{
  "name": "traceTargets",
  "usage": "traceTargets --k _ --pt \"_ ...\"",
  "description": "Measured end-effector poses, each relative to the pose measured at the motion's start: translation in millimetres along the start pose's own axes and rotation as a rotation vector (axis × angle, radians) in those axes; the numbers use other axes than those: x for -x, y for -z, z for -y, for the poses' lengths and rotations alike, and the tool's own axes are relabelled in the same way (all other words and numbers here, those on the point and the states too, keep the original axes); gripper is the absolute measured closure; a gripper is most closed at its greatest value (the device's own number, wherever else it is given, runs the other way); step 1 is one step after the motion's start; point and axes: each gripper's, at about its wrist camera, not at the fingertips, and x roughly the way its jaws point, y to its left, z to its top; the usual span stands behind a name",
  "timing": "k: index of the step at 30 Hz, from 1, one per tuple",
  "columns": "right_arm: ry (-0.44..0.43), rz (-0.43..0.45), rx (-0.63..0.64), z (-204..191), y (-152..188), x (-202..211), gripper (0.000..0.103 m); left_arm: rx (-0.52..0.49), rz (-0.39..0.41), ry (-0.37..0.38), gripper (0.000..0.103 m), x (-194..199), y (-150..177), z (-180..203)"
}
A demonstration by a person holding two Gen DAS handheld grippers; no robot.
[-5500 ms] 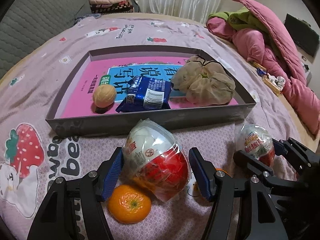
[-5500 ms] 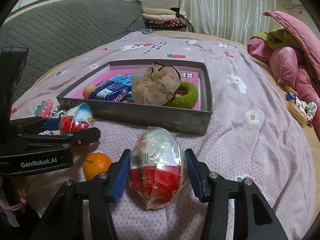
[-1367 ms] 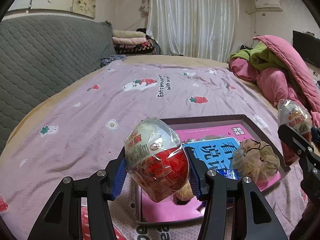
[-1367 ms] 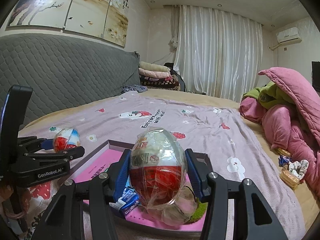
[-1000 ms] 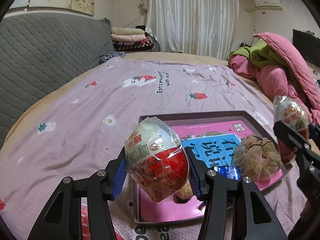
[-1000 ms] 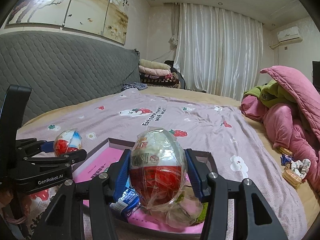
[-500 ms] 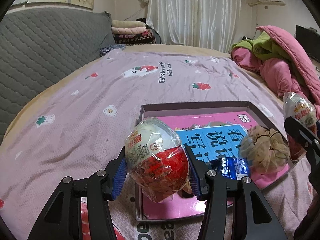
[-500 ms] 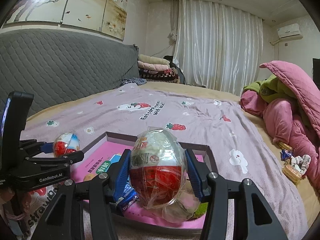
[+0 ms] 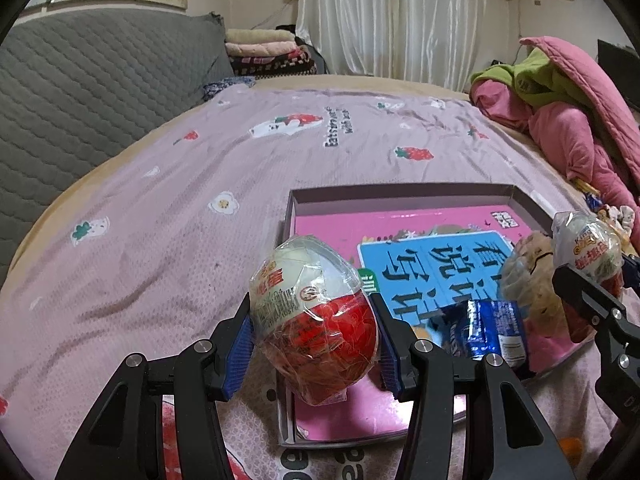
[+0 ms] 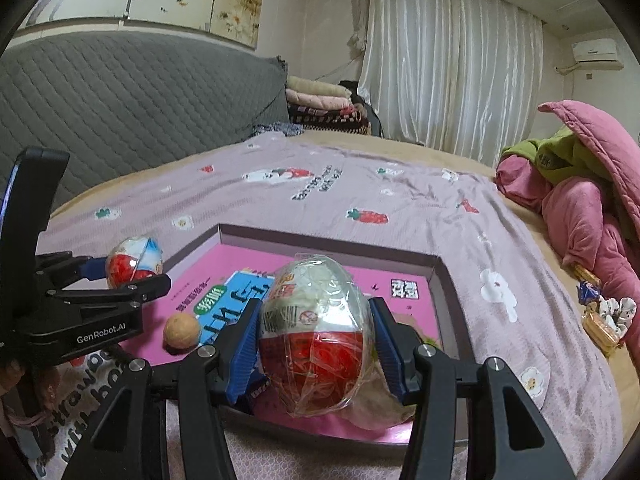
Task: Organize objects
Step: 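Lower the egg into the tray beside the packet with the left gripper while the right gripper lowers its egg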
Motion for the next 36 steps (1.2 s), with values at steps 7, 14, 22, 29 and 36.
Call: traceTargets --k 7,14,22,29,36 --pt "-0.025 -0.014 -0.022 2 3 -8 0.049 -0.002 -0.01 0.005 0.048 -2 1 0" --pt "-0.022 -0.026 -0.02 2 6 -14 0.049 -0.009 -0.023 0.008 0.048 -5 4 3" --pt "-0.012 -0.047 -0.027 5 8 -20 0.049 -0.022 -0.033 0.005 0.048 -8 6 5" --pt "0.018 -0.072 -0.04 8 10 -25 0.049 -0.026 -0.044 0.004 0.048 -10 8 6" --pt "0.018 -0.075 -0.026 6 11 -25 0.049 -0.041 -0.051 -0.005 0.048 -12 10 8"
